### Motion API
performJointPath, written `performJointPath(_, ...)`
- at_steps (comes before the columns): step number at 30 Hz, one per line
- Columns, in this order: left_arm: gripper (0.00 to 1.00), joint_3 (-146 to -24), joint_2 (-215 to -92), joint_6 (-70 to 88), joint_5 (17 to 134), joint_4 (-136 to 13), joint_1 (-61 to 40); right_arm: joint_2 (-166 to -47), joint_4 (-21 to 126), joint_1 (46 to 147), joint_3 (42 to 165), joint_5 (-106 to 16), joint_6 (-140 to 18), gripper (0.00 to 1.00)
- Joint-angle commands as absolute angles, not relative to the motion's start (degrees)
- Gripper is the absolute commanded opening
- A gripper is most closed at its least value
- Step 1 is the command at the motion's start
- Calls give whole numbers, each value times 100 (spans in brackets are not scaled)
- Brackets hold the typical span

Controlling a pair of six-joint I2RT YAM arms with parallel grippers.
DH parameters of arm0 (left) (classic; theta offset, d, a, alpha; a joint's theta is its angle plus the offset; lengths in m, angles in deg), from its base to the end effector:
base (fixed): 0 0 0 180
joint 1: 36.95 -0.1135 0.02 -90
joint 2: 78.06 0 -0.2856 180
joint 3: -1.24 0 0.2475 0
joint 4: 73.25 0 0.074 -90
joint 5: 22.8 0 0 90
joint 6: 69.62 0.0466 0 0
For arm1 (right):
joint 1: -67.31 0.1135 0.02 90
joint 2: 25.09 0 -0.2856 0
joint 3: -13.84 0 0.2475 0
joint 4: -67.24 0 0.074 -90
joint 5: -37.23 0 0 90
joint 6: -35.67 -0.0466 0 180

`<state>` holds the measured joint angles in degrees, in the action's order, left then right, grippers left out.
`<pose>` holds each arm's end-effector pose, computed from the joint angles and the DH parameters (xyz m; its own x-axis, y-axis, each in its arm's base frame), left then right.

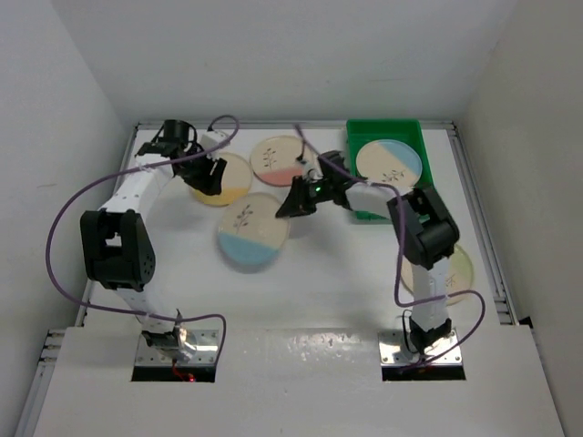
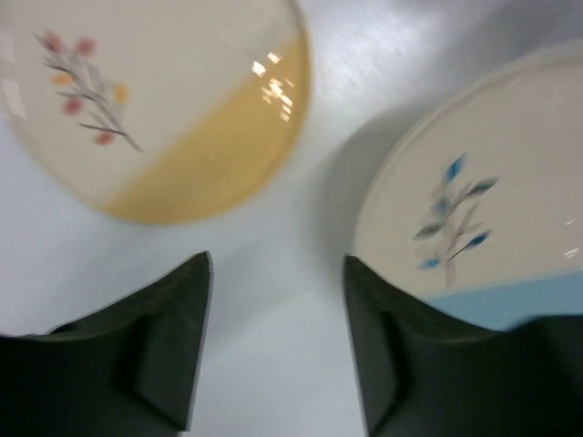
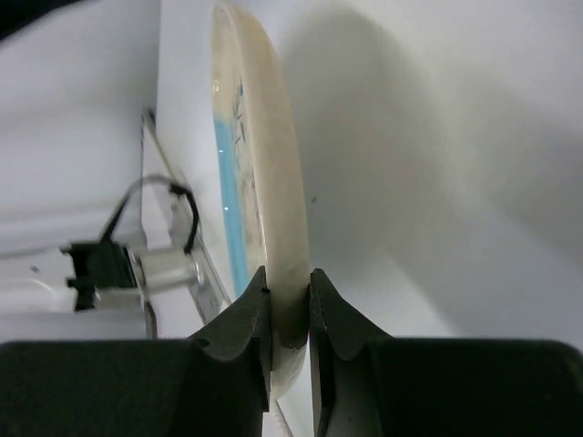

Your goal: Place the plates into the plastic bin on the countertop

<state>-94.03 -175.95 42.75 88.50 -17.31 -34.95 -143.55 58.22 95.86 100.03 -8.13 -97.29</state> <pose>0.3669 -0.0297 0.2849 -0.7041 0.3794 -0.6003 0.5297 0.8436 -0.0881 0.3760 0.2419 0.1617 -0.9720 0.0232 -0.2339 -0.1932 0.4877 0.8514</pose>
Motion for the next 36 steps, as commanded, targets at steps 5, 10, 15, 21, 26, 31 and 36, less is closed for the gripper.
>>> performJointPath(5,75,-10305,-18273,2743,7820,-2424,-3721,-12653,7085,6868,9065,-1669,-10861,0)
performJointPath(10,76,-10955,-19064,2152,7476,-2424,-3879,-12529,7728,5826,8640,-2384,-11523,0)
performJointPath(15,76,-11369,-19662,2038,7274,-2477,-3984,-12678,7781,5255,8632,-2798,-11524,0)
performJointPath(21,76,-11422,-20286,2038,7265,-2477,-4037,-12906,7519,5131,8456,-3053,-11393,0)
performJointPath(26,76,-11615,-20647,1923,7388,-2599,-4230,-12977,7053,5184,8368,-3342,-11191,21)
performJointPath(31,76,-11906,-20998,1923,7503,-2600,-4336,-13240,5675,5271,8929,-4010,-10663,43)
performJointPath(36,76,-11906,-20999,1923,7572,-2600,-4389,-13478,4847,5342,9422,-4573,-10215,56)
